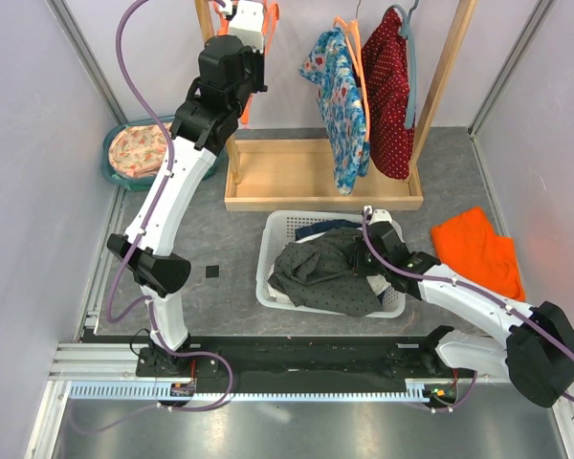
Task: Remove the skirt from the hanger
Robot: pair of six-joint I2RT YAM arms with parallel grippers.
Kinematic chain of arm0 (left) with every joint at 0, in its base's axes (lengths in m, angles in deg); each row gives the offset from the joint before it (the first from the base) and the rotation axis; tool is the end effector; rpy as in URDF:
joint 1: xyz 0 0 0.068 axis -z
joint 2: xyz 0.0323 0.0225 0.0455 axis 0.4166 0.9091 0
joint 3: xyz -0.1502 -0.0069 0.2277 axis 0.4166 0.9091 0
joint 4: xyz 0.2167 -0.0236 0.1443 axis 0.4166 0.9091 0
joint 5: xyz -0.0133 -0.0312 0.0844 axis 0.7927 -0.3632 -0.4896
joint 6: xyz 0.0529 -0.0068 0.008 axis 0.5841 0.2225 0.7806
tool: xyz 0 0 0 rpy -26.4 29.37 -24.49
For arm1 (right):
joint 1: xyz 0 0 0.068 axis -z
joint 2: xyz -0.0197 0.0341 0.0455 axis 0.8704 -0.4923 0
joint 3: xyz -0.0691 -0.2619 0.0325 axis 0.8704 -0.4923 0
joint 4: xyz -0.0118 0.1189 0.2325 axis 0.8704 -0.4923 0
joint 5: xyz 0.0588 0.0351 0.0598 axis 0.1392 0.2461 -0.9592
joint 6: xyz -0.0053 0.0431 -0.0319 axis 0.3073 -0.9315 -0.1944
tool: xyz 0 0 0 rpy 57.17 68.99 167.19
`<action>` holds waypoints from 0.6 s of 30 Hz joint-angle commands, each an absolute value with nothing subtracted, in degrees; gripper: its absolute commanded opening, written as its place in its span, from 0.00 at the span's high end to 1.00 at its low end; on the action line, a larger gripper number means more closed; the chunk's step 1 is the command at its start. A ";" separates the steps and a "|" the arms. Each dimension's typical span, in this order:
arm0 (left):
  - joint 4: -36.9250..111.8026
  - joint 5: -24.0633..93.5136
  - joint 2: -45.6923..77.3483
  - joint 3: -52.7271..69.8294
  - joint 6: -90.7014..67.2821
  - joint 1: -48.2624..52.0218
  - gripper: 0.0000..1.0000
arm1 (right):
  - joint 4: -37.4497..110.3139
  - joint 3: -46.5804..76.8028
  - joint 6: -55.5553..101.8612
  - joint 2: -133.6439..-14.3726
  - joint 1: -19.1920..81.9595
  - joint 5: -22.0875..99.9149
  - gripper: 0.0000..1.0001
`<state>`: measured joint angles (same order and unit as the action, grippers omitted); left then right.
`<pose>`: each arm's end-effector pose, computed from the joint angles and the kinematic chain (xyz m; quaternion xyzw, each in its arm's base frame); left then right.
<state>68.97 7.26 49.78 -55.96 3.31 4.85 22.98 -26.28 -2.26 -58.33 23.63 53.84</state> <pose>0.3586 -0.1892 0.5244 0.0900 0.7136 -0.0371 0.6937 0.1849 0.1331 0.2006 -0.0133 0.9229 0.1673 0.3465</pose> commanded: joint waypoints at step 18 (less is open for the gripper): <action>72.15 15.03 31.40 -51.04 -2.94 7.63 0.00 | 35.46 -26.43 -12.66 -70.80 19.99 53.66 1.00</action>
<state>70.79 10.28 36.28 -51.92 -0.05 5.95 40.60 -27.60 -10.44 -68.78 21.70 50.72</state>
